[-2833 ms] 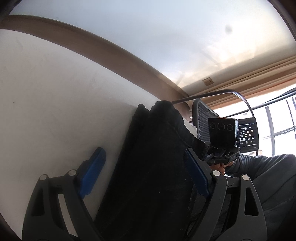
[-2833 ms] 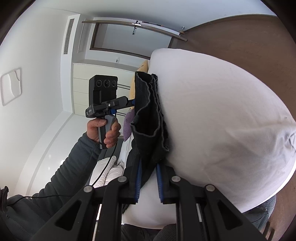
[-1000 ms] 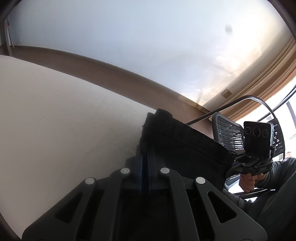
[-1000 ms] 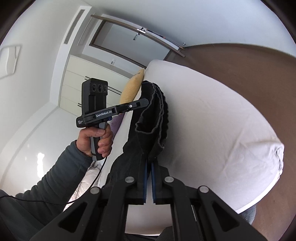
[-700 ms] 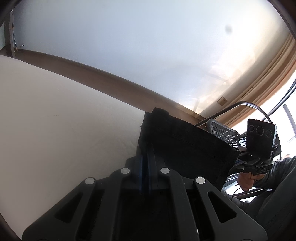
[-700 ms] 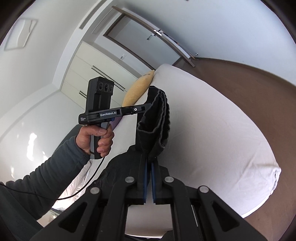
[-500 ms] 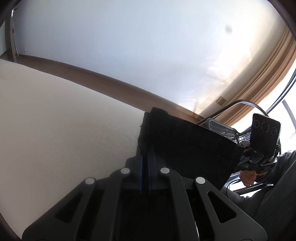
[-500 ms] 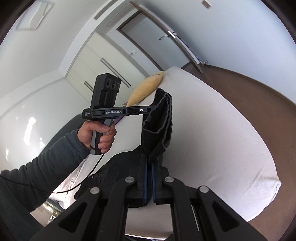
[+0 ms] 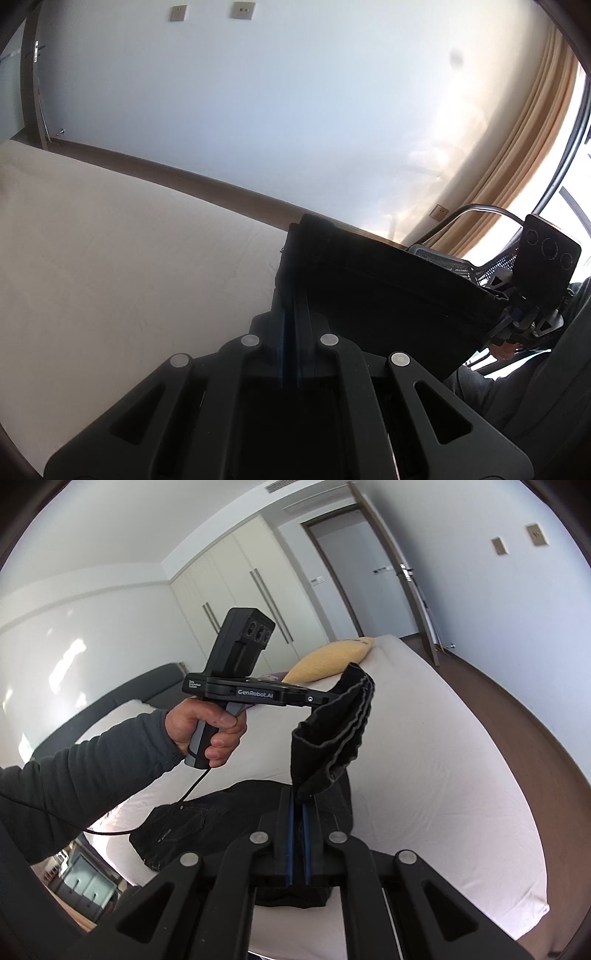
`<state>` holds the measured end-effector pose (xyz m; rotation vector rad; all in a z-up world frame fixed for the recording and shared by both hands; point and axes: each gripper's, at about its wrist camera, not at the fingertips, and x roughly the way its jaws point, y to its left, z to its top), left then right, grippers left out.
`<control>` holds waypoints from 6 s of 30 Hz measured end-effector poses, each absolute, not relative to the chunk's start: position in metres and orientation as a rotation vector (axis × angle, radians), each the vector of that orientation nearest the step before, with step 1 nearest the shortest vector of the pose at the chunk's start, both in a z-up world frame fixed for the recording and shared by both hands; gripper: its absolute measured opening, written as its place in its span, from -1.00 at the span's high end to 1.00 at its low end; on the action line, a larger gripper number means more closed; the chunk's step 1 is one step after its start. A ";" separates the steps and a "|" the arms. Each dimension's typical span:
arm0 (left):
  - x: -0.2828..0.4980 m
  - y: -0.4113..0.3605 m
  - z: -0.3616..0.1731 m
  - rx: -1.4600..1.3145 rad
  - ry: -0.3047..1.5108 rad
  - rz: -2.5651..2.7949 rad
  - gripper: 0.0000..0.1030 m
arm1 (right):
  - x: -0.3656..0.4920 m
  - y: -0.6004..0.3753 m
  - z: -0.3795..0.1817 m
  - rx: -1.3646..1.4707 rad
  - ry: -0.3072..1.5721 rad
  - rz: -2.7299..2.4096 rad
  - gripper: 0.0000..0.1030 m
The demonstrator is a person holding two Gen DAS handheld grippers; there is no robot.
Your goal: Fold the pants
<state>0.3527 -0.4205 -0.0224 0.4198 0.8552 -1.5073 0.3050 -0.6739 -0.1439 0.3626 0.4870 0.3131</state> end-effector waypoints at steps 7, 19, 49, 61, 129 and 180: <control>0.365 -0.338 -0.028 0.341 0.832 -1.481 0.96 | 0.326 -0.621 -0.139 0.256 0.508 0.408 0.92; 0.374 -0.213 -0.082 0.196 0.901 -1.364 0.96 | 0.358 -0.525 -0.164 0.126 0.605 0.571 0.92; 0.385 -0.056 -0.147 0.146 1.069 -1.028 0.82 | 0.405 -0.452 -0.237 0.199 0.888 0.769 0.10; 0.351 -0.113 -0.100 -0.027 0.960 -1.097 0.81 | 0.426 -0.615 -0.204 0.698 0.726 0.649 -0.05; 0.121 0.139 -0.213 -0.839 0.706 -0.169 -0.52 | 0.412 -0.543 -0.218 0.846 0.816 0.843 -0.54; 0.240 0.158 -0.235 -0.920 0.686 -0.198 0.77 | 0.468 -0.531 -0.308 0.912 1.109 0.516 1.00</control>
